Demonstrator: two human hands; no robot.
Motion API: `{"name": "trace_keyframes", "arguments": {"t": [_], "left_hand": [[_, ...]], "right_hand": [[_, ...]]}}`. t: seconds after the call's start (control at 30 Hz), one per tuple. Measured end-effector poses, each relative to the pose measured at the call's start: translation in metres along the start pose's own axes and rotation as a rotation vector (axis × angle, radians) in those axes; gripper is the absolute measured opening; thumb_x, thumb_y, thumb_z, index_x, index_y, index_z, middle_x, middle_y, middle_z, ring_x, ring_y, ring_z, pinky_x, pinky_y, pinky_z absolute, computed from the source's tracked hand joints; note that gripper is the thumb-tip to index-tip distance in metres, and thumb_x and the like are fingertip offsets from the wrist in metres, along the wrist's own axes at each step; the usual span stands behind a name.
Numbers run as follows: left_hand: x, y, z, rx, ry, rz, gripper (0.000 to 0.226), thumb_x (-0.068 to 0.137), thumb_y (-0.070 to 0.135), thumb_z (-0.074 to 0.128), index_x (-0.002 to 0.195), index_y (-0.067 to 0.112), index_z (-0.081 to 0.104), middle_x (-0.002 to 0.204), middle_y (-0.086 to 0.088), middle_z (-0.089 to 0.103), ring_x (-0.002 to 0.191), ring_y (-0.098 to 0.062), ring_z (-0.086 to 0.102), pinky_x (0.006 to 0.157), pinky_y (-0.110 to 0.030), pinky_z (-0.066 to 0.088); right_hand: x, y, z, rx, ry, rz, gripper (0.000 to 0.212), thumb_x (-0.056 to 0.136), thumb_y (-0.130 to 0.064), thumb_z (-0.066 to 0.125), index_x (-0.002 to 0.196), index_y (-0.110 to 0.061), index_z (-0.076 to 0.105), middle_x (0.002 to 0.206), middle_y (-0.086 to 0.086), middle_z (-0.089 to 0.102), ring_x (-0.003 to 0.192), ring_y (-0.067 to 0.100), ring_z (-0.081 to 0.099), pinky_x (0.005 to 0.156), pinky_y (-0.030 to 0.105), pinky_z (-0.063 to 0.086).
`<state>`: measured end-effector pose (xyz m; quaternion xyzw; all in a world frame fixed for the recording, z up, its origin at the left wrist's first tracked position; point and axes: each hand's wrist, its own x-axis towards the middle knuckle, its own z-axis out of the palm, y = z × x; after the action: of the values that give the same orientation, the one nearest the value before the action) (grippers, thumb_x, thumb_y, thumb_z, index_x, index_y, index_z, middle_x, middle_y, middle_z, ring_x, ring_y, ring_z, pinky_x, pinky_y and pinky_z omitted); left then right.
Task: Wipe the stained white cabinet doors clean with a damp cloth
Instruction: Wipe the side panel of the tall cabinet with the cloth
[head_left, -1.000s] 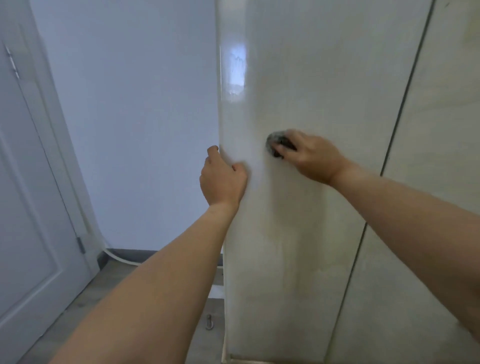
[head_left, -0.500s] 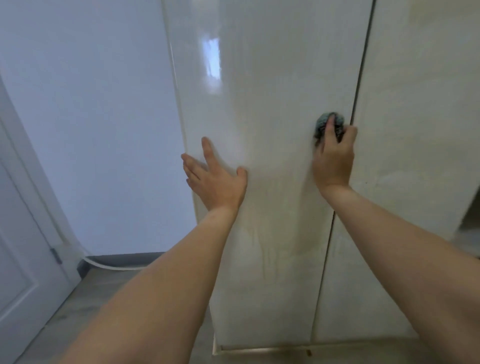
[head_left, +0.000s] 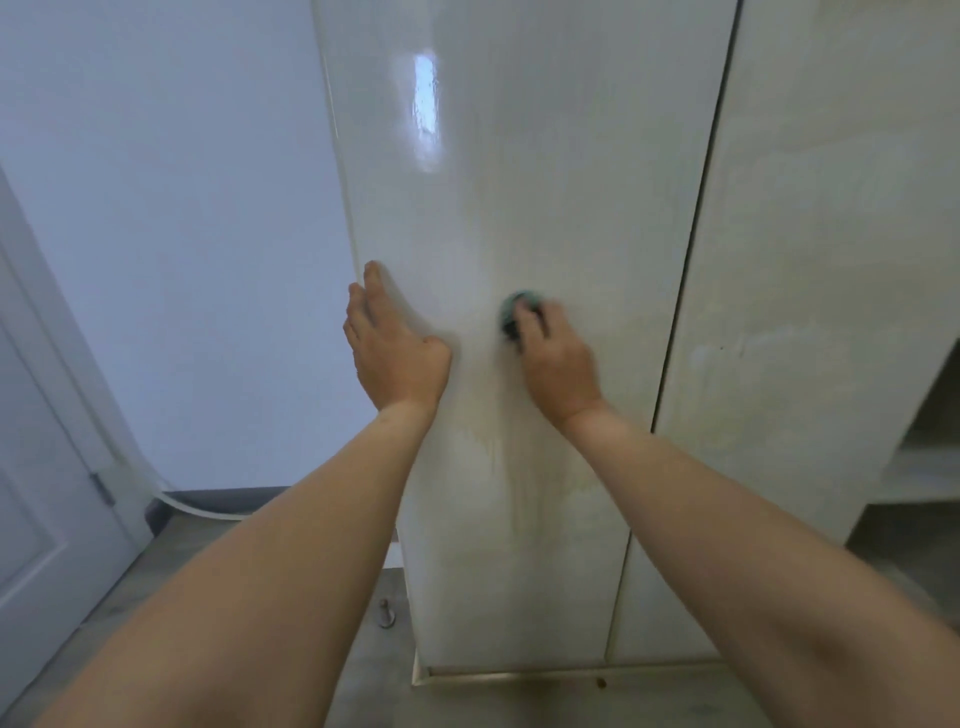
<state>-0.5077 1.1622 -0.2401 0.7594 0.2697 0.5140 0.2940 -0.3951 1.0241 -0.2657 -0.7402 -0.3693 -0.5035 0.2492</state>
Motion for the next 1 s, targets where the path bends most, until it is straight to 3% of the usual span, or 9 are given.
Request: {"name": "trace_keyframes", "arguments": {"t": [0.07, 0.2, 0.37, 0.43, 0.57, 0.63, 0.73, 0.9, 1.0], "left_hand": [[0.001, -0.012, -0.008, -0.044, -0.016, 0.02, 0.094, 0.072, 0.008, 0.053, 0.154, 0.032, 0.014, 0.156, -0.001, 0.029, 0.143, -0.022, 0.03, 0.106, -0.043, 0.044], [0.007, -0.029, -0.019, -0.067, -0.024, -0.043, 0.072, 0.074, 0.005, 0.05, 0.144, 0.012, 0.036, 0.132, -0.007, 0.048, 0.122, -0.029, 0.05, 0.097, -0.038, 0.046], [0.014, -0.032, -0.025, -0.043, -0.067, -0.032, 0.055, 0.074, 0.005, 0.05, 0.128, 0.013, 0.053, 0.118, -0.005, 0.054, 0.106, -0.027, 0.056, 0.092, -0.039, 0.049], [0.016, -0.038, -0.029, -0.067, -0.095, -0.023, 0.054, 0.08, 0.008, 0.052, 0.132, 0.02, 0.053, 0.116, 0.0, 0.059, 0.103, -0.02, 0.06, 0.092, -0.036, 0.051], [0.013, -0.058, -0.037, -0.031, -0.136, -0.043, 0.057, 0.09, 0.007, 0.051, 0.142, 0.03, 0.049, 0.098, 0.006, 0.064, 0.089, -0.012, 0.057, 0.08, -0.023, 0.043], [0.009, -0.067, -0.037, -0.039, -0.151, -0.094, 0.059, 0.09, 0.004, 0.049, 0.144, 0.028, 0.046, 0.097, 0.006, 0.067, 0.089, -0.011, 0.056, 0.082, -0.022, 0.041], [0.005, -0.074, -0.035, -0.064, -0.148, -0.139, 0.055, 0.09, 0.006, 0.048, 0.142, 0.023, 0.049, 0.096, 0.006, 0.069, 0.093, -0.013, 0.059, 0.085, -0.024, 0.044], [-0.008, -0.07, -0.027, -0.099, -0.13, -0.117, 0.062, 0.087, 0.007, 0.05, 0.144, 0.027, 0.044, 0.103, 0.005, 0.066, 0.099, -0.018, 0.062, 0.09, -0.03, 0.049], [-0.016, -0.066, -0.016, -0.094, -0.127, -0.132, 0.075, 0.084, 0.007, 0.049, 0.152, 0.029, 0.026, 0.115, -0.002, 0.059, 0.106, -0.023, 0.058, 0.091, -0.037, 0.051]], "right_hand": [[0.009, -0.015, -0.002, 0.019, -0.083, -0.15, 0.044, 0.082, -0.001, 0.062, 0.124, -0.013, 0.054, 0.11, 0.017, 0.061, 0.068, 0.037, 0.061, 0.045, 0.037, 0.052], [0.043, -0.022, -0.01, 0.121, 0.049, 0.115, 0.037, 0.085, -0.004, 0.059, 0.121, -0.013, 0.06, 0.109, 0.02, 0.055, 0.069, 0.038, 0.057, 0.049, 0.036, 0.048], [0.01, -0.048, 0.019, -0.027, -0.137, -0.644, 0.013, 0.087, -0.004, 0.061, 0.098, -0.009, 0.065, 0.099, 0.019, 0.062, 0.065, 0.032, 0.057, 0.041, 0.037, 0.048], [0.045, -0.061, 0.019, -0.013, -0.132, -0.583, 0.017, 0.085, -0.002, 0.058, 0.099, -0.009, 0.065, 0.098, 0.017, 0.061, 0.066, 0.031, 0.057, 0.042, 0.036, 0.048], [0.121, -0.102, 0.013, 0.033, 0.108, -0.206, 0.03, 0.083, 0.001, 0.055, 0.109, -0.009, 0.065, 0.1, 0.013, 0.057, 0.069, 0.027, 0.052, 0.047, 0.031, 0.045], [0.114, -0.113, 0.016, 0.085, 0.077, -0.147, 0.025, 0.089, -0.006, 0.049, 0.108, -0.011, 0.063, 0.101, 0.011, 0.059, 0.074, 0.027, 0.053, 0.054, 0.03, 0.042], [0.045, -0.119, 0.035, 0.208, -0.093, -0.227, 0.013, 0.097, -0.017, 0.053, 0.105, -0.013, 0.063, 0.098, 0.007, 0.06, 0.082, 0.024, 0.055, 0.064, 0.034, 0.048], [-0.01, -0.098, 0.055, 0.089, -0.143, -0.421, 0.02, 0.084, -0.001, 0.066, 0.103, -0.006, 0.065, 0.098, 0.014, 0.058, 0.073, 0.03, 0.054, 0.045, 0.037, 0.049], [0.014, -0.082, 0.036, 0.066, 0.04, -0.068, 0.021, 0.093, -0.019, 0.056, 0.11, -0.011, 0.064, 0.103, 0.011, 0.059, 0.076, 0.032, 0.058, 0.055, 0.033, 0.049]]}}
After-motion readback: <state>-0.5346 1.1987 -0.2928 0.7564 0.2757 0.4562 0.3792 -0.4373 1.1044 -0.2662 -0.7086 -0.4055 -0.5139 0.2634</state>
